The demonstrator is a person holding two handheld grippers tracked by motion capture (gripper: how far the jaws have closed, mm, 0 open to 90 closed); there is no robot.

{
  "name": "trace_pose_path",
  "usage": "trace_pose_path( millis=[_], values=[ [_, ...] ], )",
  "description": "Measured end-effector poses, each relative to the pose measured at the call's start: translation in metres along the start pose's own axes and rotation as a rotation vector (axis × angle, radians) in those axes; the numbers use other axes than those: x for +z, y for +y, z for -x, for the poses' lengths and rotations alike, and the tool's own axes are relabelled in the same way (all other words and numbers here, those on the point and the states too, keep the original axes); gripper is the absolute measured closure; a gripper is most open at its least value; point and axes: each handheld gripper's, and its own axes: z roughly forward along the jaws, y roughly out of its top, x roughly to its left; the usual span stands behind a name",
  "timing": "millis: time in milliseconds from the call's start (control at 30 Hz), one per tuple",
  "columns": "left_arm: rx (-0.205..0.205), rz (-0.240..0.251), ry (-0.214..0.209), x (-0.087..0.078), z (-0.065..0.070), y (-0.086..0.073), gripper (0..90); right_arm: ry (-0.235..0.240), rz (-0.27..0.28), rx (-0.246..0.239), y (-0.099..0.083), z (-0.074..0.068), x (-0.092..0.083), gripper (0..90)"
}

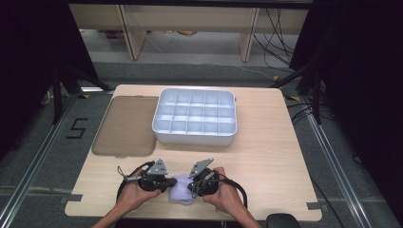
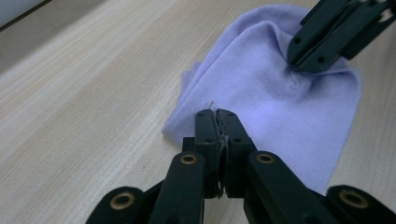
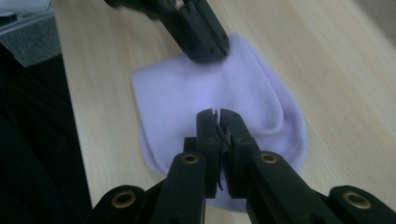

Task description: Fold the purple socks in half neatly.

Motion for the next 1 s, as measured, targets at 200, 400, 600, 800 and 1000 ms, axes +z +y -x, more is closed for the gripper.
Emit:
trace_pose_path(
  millis=[200,400,600,800,1000],
  values=[
    [-0.007,0.000,-0.004,0.000,0.000,0.000,86.8,0.052,0.003,-0.054,0.009,-0.022,0.007,87.0],
    [0.015,-0.006,-0.004,-0.001,-0.002,0.001,86.5,0.074,-0.035,-0.059,0.003,-0.021,0.017,87.2],
    [0.014,-0.006,-0.003,-0.001,-0.002,0.001,86.3,-0.009,0.042,-0.019,0.008,-0.002,0.002,86.6],
    [-0.020,0.013,-0.007,0.001,-0.001,0.000,85.7,-0.063,-0.008,0.027,0.001,0.022,0.007,86.8],
    [0.006,0.002,0.022,-0.001,-0.004,0.000,82.6,-0.063,-0.034,0.048,-0.003,0.019,0.007,86.9]
  ],
)
